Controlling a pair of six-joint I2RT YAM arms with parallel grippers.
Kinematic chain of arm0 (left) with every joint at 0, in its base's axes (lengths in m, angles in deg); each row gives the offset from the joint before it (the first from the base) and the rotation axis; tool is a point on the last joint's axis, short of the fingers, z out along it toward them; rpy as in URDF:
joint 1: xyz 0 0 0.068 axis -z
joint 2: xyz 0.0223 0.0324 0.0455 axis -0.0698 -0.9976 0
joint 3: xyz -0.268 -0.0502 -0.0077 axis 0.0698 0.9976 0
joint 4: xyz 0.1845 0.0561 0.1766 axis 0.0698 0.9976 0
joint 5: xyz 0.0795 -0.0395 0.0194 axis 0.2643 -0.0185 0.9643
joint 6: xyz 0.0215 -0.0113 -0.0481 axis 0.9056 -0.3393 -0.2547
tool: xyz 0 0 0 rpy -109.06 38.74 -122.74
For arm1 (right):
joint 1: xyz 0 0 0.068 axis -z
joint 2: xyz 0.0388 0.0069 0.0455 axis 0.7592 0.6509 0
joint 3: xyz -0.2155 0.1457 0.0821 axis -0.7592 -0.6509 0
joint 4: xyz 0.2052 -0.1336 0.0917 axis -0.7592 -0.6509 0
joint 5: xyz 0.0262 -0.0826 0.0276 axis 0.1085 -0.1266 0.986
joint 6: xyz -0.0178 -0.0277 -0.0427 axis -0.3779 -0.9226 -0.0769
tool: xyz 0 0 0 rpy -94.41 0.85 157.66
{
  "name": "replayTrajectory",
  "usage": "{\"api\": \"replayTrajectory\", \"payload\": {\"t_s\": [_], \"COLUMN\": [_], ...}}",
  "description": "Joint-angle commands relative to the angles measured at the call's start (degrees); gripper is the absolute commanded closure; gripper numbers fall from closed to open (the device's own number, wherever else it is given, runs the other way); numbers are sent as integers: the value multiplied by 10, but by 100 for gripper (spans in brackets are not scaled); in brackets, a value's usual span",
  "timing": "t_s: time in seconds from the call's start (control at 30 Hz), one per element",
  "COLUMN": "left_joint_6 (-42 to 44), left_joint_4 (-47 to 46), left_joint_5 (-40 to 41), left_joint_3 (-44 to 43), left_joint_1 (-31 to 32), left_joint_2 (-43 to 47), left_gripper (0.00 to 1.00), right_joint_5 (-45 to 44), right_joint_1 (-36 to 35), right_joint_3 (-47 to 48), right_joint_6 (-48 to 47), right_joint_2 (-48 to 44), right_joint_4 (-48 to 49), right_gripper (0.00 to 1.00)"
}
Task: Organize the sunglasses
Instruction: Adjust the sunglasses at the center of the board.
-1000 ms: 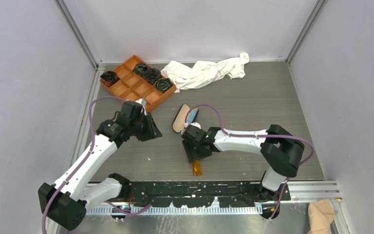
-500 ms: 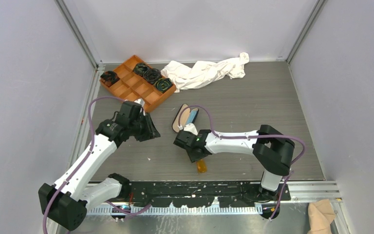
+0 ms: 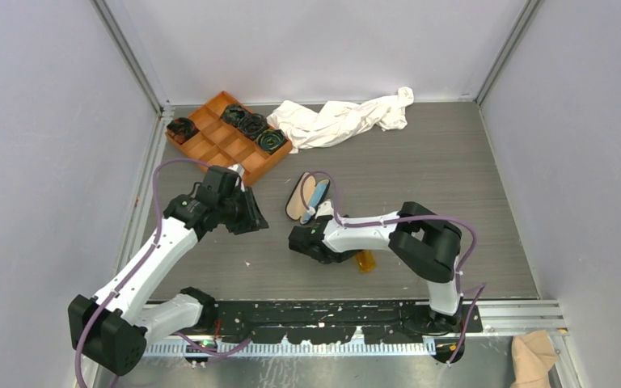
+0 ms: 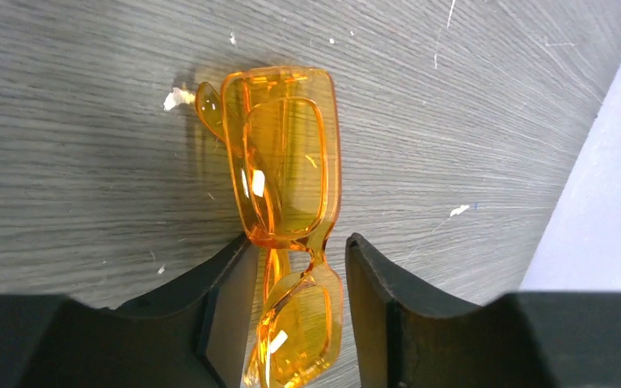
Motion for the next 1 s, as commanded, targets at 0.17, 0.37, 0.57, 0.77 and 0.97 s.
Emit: {"api": "replayTrajectory", "payload": {"t_s": [0.17,0.37,0.57,0.77,0.97], "left_joint_6": [7,8,11,35,137], "left_joint_4": [-30,-33,-41,-76,-46], "left_joint_5": [-22,-23,-33,-57,-64], "left_joint_3": [-12,-10,-4,-23,-147], "left_joint_1": [-4,-4,-4,-4,-3], "left_joint_2": [-12,-12,-15,-79,-234], "left_gripper": [68,68,67,51,44], "right_joint_5": [-20,10,1,94,205], "right_joint_1": [-46,-59,-51,44,165], "right_joint_3": [64,68,43,-64,-149], "right_joint_6": [37,42,40,29,15], "right_joint_2": [23,5,-97,-237,-364], "right_joint_4": [-9,7,10,98,157], "right_gripper": [45,45,39,34,33]}}
